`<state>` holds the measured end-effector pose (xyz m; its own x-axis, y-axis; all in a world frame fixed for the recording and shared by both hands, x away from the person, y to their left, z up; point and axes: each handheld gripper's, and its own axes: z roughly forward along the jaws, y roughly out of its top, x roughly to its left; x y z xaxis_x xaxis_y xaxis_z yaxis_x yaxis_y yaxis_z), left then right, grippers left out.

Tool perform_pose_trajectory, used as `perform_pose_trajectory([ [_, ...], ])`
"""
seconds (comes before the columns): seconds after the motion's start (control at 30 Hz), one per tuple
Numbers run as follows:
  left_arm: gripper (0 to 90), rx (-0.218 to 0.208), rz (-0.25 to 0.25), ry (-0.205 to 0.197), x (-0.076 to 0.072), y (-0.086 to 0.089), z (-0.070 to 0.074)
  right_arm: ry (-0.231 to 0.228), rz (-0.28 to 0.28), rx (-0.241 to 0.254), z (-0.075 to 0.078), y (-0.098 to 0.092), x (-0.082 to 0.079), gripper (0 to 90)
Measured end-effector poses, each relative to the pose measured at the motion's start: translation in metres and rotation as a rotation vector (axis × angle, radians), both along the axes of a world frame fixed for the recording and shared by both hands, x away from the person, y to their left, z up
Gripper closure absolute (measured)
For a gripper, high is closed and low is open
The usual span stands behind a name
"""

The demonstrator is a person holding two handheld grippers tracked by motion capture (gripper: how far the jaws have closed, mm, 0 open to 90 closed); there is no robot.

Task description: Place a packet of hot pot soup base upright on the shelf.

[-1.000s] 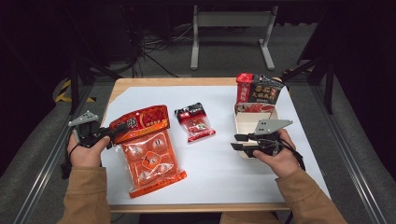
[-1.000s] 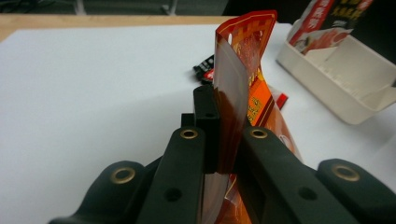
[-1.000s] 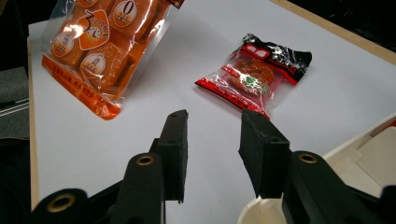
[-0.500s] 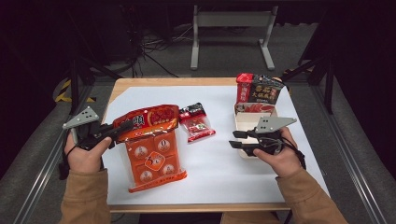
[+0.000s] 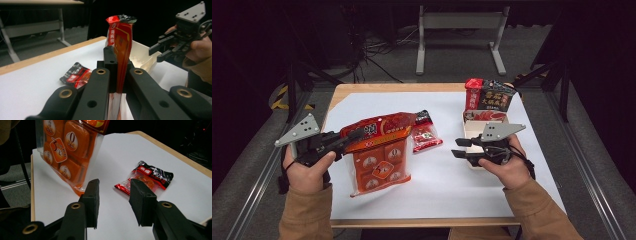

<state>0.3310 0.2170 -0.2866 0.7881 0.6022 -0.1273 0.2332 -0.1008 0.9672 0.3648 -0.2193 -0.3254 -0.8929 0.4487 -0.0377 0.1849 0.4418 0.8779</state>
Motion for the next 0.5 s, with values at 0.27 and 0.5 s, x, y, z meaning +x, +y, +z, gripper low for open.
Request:
perform_pose_trajectory([
  [0.27,90.0,0.004,-0.017,-0.040,-0.006,-0.011,0.006,-0.004,0.018,0.014,0.004,0.008,0.002,60.4],
  [0.5,90.0,-0.007,-0.039,-0.059,-0.005,-0.019,0.008,-0.014,0.027,0.024,0.005,0.019,0.007,50.1],
])
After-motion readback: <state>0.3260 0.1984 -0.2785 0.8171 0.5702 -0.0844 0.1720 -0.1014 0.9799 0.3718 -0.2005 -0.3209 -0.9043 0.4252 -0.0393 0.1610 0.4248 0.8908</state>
